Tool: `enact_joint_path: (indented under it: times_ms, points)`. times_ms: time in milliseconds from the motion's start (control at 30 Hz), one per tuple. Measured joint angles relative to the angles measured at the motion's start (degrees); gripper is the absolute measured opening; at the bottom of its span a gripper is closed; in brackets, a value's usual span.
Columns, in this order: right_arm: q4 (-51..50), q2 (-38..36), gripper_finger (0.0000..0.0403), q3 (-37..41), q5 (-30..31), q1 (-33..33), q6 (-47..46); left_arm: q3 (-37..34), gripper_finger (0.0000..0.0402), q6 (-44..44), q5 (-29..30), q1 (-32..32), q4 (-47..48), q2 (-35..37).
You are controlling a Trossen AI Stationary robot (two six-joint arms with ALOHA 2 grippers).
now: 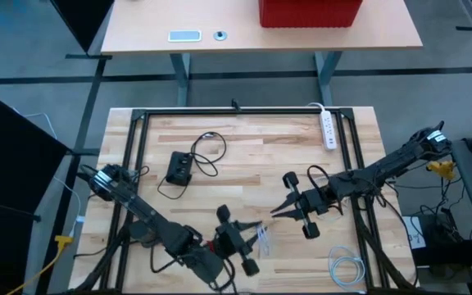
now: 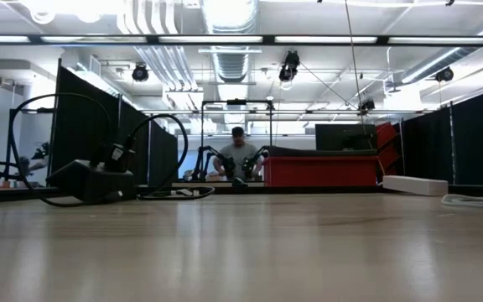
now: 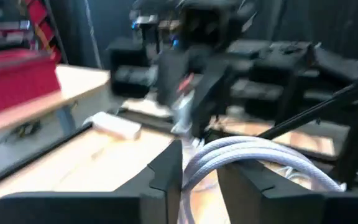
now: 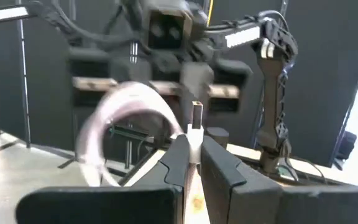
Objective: Insert USB
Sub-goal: Insert bottom left white charger cable into the bottom black outlet extension
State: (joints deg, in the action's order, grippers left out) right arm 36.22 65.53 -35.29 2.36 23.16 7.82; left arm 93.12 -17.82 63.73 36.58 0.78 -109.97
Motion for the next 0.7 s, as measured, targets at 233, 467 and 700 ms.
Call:
enact_joint_path:
  times_ms: [233, 467, 700]
  points:
    - [-12.73, -5.77, 0.0014, -0.02, -0.36, 0.01, 5.45, 0.00, 0.0123, -26.36, -11.77, -0.14, 28.22, 5.38]
    - [-17.49, -5.16, 0.0014, -0.05, -0.59, 0.07, 7.26, 0.00, 0.0116, -45.44, -31.42, -1.90, 52.66, 8.14]
    - [-12.20, 5.72, 0.0014, -0.07, -0.70, -1.35, 7.17, 0.00, 0.0132, -54.89, -52.53, -4.48, 68.65, 11.01]
